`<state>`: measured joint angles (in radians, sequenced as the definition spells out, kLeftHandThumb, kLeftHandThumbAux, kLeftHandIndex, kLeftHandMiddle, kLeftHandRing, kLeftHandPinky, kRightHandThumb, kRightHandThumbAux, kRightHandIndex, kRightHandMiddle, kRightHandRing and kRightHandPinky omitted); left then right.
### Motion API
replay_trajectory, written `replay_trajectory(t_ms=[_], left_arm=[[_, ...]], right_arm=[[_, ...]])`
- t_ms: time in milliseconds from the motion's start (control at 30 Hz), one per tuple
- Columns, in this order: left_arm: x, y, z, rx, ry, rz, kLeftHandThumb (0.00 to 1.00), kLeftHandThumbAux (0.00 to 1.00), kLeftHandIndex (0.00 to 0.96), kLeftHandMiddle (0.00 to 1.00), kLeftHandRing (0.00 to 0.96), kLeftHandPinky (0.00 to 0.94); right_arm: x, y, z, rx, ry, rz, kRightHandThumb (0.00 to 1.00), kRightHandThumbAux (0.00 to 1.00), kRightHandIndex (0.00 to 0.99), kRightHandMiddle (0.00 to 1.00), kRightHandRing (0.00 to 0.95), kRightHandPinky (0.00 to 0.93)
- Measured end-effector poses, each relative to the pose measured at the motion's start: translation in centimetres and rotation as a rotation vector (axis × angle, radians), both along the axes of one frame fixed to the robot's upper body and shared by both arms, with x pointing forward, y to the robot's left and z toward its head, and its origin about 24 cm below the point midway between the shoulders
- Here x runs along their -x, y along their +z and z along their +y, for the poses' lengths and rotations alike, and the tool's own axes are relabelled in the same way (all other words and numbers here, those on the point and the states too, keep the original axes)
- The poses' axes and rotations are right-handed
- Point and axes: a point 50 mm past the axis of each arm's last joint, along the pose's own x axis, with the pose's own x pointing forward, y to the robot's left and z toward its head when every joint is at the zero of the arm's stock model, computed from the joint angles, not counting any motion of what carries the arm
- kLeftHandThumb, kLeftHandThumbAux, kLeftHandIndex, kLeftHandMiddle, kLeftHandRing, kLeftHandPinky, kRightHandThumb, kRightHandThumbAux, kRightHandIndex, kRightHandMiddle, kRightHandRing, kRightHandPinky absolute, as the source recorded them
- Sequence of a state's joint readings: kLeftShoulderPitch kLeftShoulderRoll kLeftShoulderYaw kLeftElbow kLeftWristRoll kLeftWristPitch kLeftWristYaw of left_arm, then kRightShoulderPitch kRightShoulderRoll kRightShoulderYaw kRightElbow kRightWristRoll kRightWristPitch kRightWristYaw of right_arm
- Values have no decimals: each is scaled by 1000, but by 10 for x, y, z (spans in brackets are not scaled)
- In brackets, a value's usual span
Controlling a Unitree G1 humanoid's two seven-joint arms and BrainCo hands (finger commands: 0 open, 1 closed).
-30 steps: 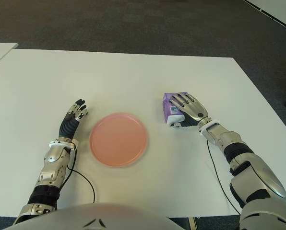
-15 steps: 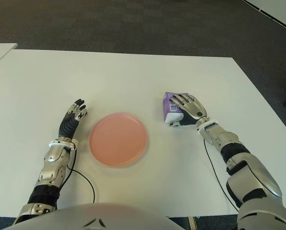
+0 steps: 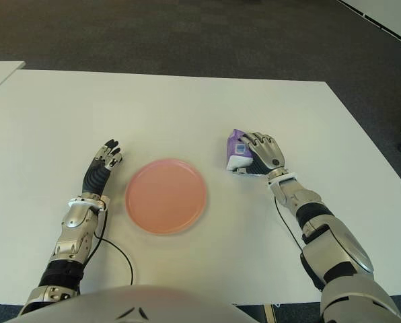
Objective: Put the tissue paper into the plate.
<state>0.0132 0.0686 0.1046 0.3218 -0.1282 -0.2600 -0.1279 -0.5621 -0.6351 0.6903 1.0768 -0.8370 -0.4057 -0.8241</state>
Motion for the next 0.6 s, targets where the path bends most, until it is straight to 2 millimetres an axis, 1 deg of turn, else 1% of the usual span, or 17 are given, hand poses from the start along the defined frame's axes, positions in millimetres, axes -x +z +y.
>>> replay_trajectory(t_ms=[133, 233, 367, 600], left_arm=[[0, 0, 0, 0, 0, 0, 0, 505, 0, 0, 0, 0], [0, 0, 0, 0, 0, 2, 0, 508, 0, 0, 0, 0], [0, 0, 0, 1, 0, 2, 0, 512, 0, 0, 0, 0], [0, 0, 0, 0, 0, 0, 0, 506, 0, 0, 0, 0]], right_arm=[[1, -2, 1, -15, -7, -21, 856, 674, 411, 526, 772, 756], [2, -4, 3, -25, -7, -34, 857, 674, 410, 535, 806, 801], [3, -5, 4, -37, -7, -53, 857, 674, 409, 542, 838, 831], [4, -6, 9, -66, 2, -88, 858, 674, 408, 545, 866, 850]])
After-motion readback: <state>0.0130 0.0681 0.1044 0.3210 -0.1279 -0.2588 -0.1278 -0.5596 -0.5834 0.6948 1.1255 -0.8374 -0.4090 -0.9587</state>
